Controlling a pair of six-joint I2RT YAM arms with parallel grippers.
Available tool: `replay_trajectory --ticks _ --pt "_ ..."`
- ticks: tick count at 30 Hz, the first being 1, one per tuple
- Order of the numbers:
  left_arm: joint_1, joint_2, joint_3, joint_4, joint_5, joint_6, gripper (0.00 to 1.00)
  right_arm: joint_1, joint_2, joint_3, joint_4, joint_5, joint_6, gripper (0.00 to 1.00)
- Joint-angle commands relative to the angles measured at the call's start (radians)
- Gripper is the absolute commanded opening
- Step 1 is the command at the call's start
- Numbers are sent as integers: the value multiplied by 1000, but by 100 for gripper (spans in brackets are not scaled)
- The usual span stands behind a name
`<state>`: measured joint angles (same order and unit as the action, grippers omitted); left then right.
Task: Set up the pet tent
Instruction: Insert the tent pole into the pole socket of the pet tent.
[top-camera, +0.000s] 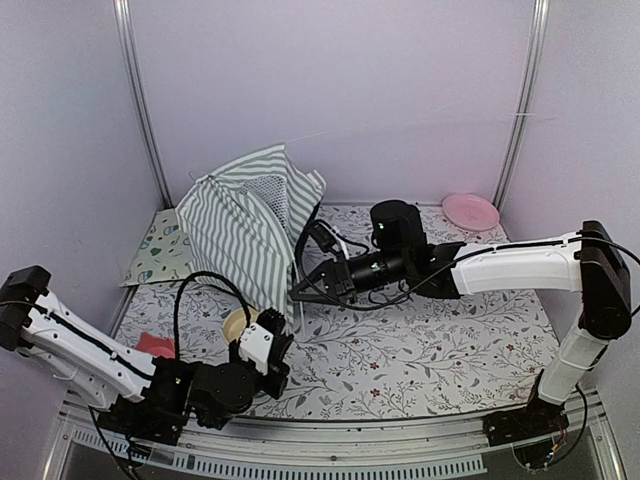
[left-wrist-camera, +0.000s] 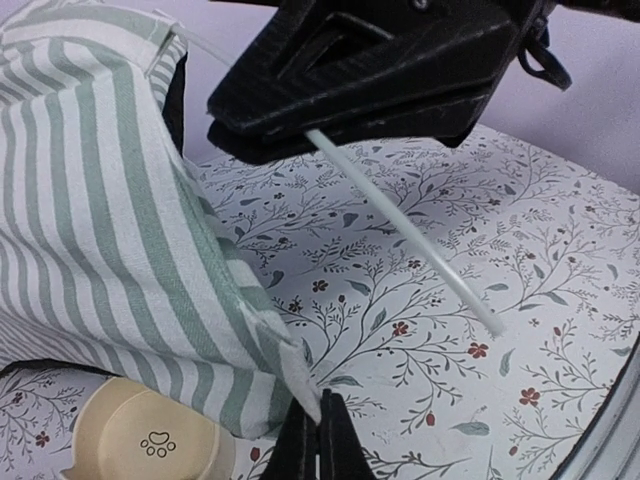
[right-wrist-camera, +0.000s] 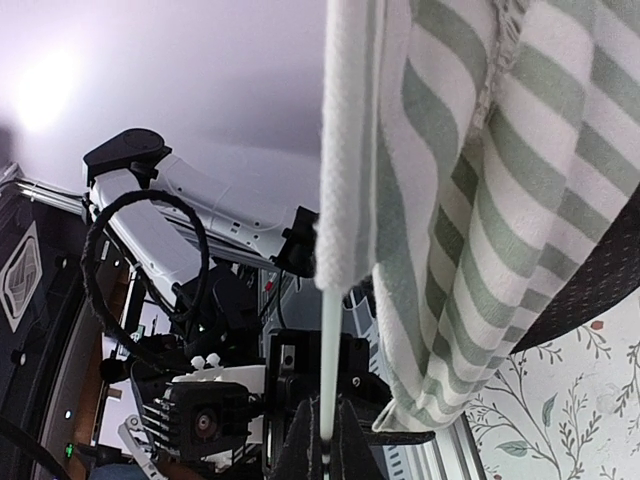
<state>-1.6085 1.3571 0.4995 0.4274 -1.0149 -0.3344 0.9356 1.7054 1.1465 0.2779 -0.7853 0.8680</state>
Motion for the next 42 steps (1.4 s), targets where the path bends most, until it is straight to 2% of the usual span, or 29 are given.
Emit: replay_trajectory --ticks 1,15,21,31,42 --pt "-90 28 -17 -125 156 -41 0 -77 -39 71 298 320 -63 0" --pt "-89 56 -7 -79 200 8 0 19 -5 -6 472 547 -83 0" --pt "-89 48 -14 -73 209 11 0 28 -8 -19 475 617 -106 0" --pt "-90 48 -21 -68 221 12 0 28 15 -7 484 672 -124 0" --pt "-89 36 -29 -59 208 8 0 40 29 -1 478 643 -116 0"
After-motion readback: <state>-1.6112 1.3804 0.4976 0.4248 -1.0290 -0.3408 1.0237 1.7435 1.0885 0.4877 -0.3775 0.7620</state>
